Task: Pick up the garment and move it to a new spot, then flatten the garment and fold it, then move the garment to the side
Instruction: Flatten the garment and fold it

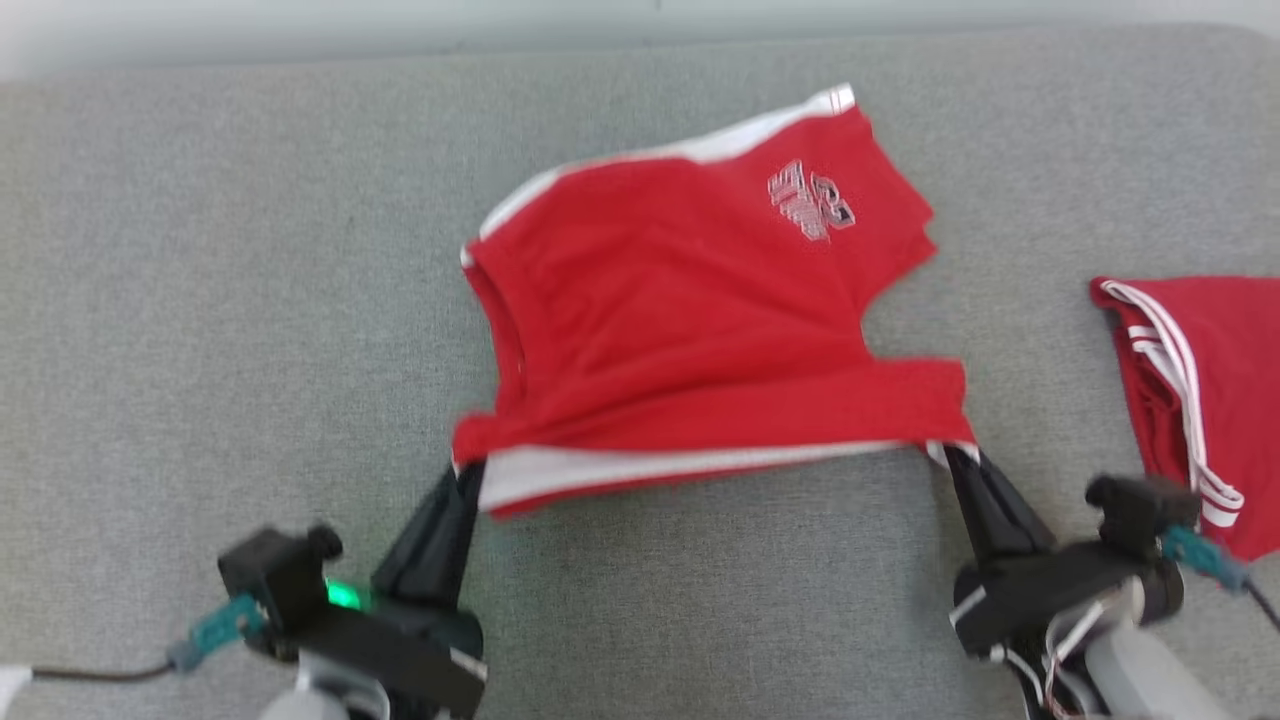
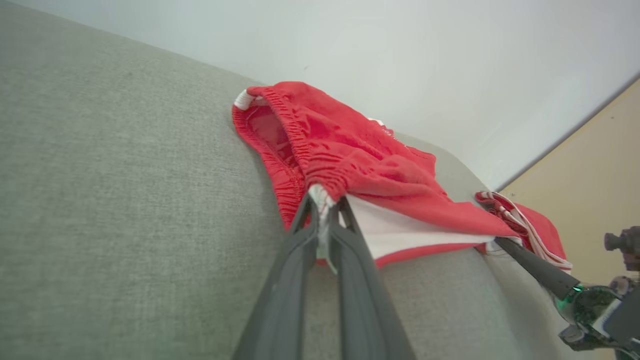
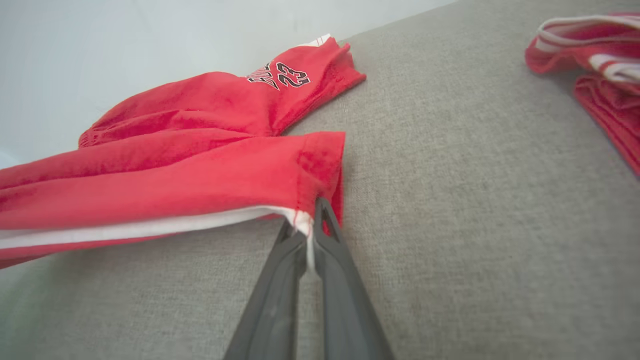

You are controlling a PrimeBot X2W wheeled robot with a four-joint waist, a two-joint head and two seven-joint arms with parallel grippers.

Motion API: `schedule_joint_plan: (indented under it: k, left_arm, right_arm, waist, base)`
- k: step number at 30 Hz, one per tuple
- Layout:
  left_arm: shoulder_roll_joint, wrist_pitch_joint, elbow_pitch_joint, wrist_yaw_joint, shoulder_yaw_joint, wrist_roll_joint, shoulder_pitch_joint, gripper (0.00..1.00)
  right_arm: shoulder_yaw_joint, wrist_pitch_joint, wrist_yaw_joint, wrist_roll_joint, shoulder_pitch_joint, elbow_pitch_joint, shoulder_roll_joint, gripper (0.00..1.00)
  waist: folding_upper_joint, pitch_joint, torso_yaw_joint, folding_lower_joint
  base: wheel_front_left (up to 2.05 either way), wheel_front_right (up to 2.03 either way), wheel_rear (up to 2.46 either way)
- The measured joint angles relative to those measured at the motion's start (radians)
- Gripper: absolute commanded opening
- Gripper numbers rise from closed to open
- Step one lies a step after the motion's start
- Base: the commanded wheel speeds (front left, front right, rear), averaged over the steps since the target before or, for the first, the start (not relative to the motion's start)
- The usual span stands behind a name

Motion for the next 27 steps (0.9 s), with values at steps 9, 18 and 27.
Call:
schedule_joint_plan:
  k: [9,18,27]
  left_arm:
    - [0.012,0.019,-0.118,0.065,-0.012,-0.007,0.166,0.0]
    - [-0.008,0.054,-0.209,0.091,-0.012,-0.081,0.239,0.0]
    - [-0.026,0.127,-0.258,0.081,0.018,-0.168,0.128,0.0]
  right_arm:
    - [-0.132,0.058,0.0,-0.127,0.197,-0.153,0.068,0.0]
    - [-0.242,0.136,0.0,-0.208,0.305,-0.302,0.131,0.0]
    - [-0.281,0.194,0.0,-0.249,0.175,-0.358,0.107,0.0]
  waist:
    - [-0.0001,-0.045,0.0,0.0]
    - [-0.0001,-0.046,0.017,0.0002]
    - [0.0,-0.013,0.019,0.0003]
  base:
    - [0.0,0.0,0.0]
    - [0.0,0.0,0.0]
    - [0.0,0.0,0.0]
